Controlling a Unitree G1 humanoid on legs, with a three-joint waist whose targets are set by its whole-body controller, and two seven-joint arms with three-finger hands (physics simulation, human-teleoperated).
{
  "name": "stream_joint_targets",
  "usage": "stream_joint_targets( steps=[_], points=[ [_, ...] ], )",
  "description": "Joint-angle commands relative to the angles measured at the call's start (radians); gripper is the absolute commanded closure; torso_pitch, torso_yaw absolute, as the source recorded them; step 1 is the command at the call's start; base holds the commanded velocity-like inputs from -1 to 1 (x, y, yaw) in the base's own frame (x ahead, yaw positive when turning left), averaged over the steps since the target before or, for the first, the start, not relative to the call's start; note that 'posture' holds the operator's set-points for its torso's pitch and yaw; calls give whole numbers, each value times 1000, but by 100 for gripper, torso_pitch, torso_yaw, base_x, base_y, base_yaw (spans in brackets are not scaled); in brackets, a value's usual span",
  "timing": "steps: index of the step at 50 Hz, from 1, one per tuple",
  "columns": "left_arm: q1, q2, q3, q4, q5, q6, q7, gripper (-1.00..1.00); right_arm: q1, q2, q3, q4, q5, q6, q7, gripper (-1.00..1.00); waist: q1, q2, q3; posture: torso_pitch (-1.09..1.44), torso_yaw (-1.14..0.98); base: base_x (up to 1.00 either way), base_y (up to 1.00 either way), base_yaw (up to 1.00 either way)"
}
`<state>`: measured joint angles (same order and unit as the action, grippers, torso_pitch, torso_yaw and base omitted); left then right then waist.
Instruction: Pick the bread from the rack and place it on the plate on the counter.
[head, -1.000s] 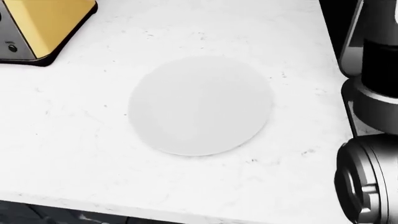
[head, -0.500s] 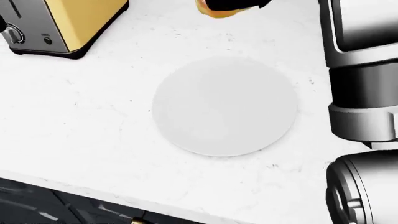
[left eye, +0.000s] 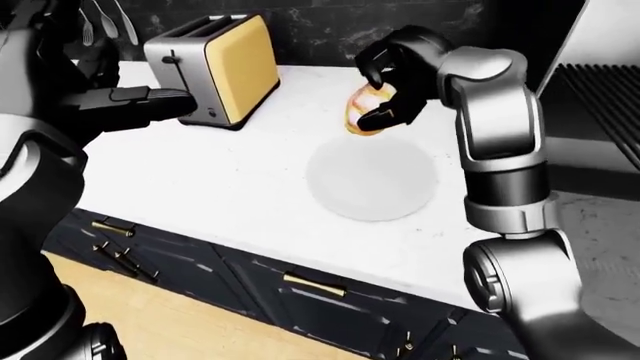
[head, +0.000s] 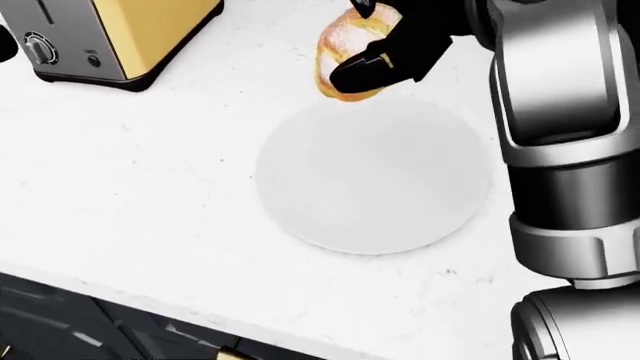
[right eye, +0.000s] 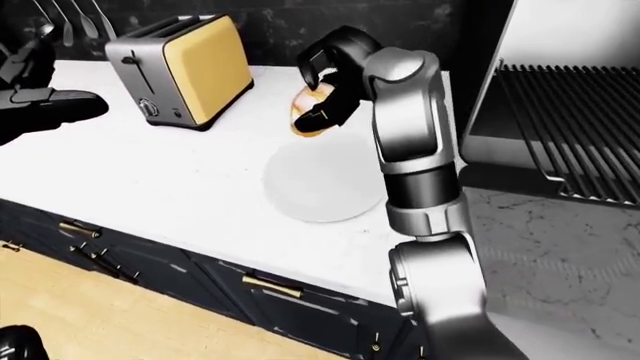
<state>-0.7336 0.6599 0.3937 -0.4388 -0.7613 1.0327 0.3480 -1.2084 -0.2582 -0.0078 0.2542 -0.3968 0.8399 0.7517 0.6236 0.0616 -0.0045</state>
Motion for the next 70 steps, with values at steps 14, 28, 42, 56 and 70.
stream_joint_targets(
  steps=[14,28,42,56,70],
  points=[
    [-14,3,19,-26,24,-22,-9,-100,50,15,1,-152,-99,35,95,100,5,-3,-28,0,59,0,0,0],
    [-34,4,11,-15,39,-17,-21,-100,99,25,1,-202,-138,59,137,100,6,-4,-31,0,59,0,0,0],
    [-39,9,20,-22,31,-5,-18,-100,128,26,4,-221,-166,66,165,100,6,-4,-33,0,59,0,0,0],
    [-23,7,20,-23,39,-16,-22,-100,136,32,6,-224,-178,65,172,64,7,-5,-33,0,59,0,0,0],
    [-23,12,21,-14,46,-24,-31,-100,133,33,7,-220,-195,65,184,21,7,-4,-33,0,59,0,0,0]
  ],
)
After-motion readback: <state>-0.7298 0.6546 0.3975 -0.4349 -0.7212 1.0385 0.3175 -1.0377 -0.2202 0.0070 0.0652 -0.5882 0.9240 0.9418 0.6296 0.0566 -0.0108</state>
